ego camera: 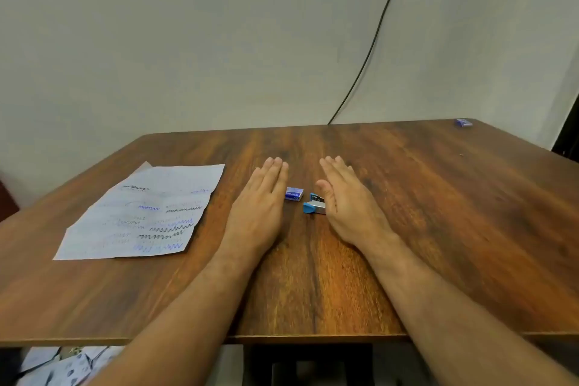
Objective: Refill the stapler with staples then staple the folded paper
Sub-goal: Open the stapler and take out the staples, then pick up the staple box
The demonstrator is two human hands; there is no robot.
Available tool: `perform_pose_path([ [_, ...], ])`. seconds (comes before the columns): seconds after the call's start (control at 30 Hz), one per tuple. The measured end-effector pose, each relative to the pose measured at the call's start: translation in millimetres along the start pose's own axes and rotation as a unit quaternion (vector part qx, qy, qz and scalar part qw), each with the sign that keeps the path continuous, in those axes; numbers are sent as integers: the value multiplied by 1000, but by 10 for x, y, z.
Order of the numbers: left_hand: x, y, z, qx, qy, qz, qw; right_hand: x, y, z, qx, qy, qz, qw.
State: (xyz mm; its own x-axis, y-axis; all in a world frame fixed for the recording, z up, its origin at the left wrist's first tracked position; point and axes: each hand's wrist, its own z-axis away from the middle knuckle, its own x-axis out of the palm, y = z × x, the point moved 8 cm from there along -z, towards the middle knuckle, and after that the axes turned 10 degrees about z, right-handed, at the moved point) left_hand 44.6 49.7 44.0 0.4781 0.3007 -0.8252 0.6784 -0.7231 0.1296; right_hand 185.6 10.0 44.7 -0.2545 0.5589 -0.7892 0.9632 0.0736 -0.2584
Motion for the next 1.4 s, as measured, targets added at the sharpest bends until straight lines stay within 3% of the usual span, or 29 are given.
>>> perform_pose_path([
  [0.17,24,-16,-39,-13,14,17,1000,30,57,-13,-5,4,28,1000],
  [0.4,96,-55,-86,-18,-3,54,998,131,79,-29,16,-58,70,996],
  [0.63,145,-62,-88,-7,-10,88,996,230,111,-61,14,-88,11,996],
  [0.77,124,-45,-77,-8,-13,100,995,178,128,-61,16,-59,-71,996],
  [0.87,101,-47,-72,-15,-11,106,994,96,211,-62,71,-30,-153,985],
  [0.93,101,-53,-74,-22,-11,105,994,87,337,-106,144,-17,-209,967],
  [1.03,117,-89,-72,-39,-4,110,993,229,419,-155,256,-27,-397,881],
  [1.1,73,-146,-74,-66,20,136,988,308,406,-152,279,-33,-456,844],
  [1.27,-101,-96,-189,-123,98,264,952,392,435,-150,274,-40,-529,802],
  [1.4,68,-96,-299,-228,113,473,843,401,393,-161,234,-70,-508,826],
])
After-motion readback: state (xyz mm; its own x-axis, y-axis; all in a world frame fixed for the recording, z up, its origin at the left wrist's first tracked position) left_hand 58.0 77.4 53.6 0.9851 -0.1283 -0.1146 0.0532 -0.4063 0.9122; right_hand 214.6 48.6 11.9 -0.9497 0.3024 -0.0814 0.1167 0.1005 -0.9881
